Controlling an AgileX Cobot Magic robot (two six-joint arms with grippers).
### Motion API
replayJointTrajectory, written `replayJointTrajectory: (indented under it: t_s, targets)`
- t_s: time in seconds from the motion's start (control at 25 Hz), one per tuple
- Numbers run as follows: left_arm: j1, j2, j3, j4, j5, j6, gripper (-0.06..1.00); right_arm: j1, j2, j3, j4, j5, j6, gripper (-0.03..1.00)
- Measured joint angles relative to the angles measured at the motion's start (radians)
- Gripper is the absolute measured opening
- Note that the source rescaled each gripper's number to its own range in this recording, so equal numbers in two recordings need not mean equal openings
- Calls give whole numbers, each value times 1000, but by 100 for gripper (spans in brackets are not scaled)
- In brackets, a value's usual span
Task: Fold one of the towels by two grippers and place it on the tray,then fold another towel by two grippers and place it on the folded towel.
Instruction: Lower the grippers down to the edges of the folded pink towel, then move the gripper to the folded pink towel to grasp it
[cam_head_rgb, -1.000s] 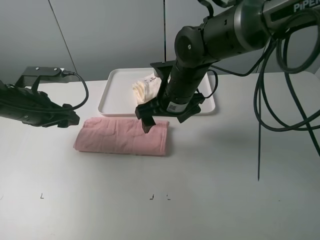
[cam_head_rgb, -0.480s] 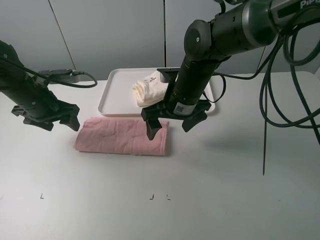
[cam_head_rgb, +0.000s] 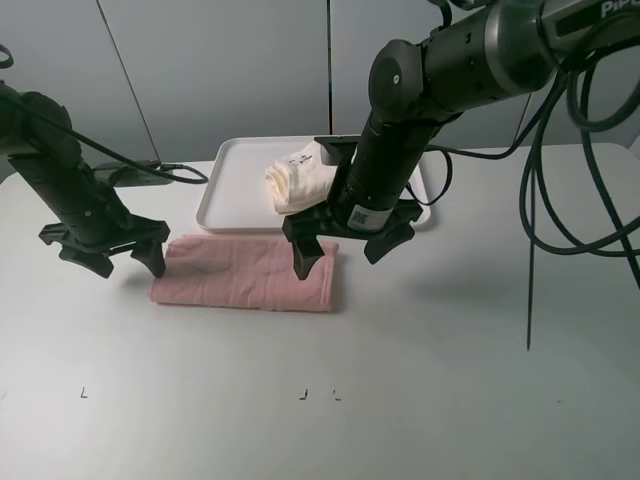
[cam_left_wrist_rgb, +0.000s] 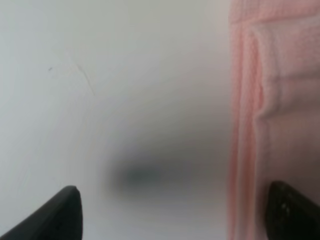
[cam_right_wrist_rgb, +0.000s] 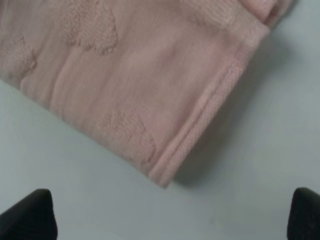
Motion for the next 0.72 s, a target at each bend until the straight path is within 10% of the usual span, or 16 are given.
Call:
replayJointTrajectory:
  t_s: [0.72]
  targets:
    - [-45, 50, -18, 127, 15, -130, 95, 0, 23, -6, 45, -20, 0, 100]
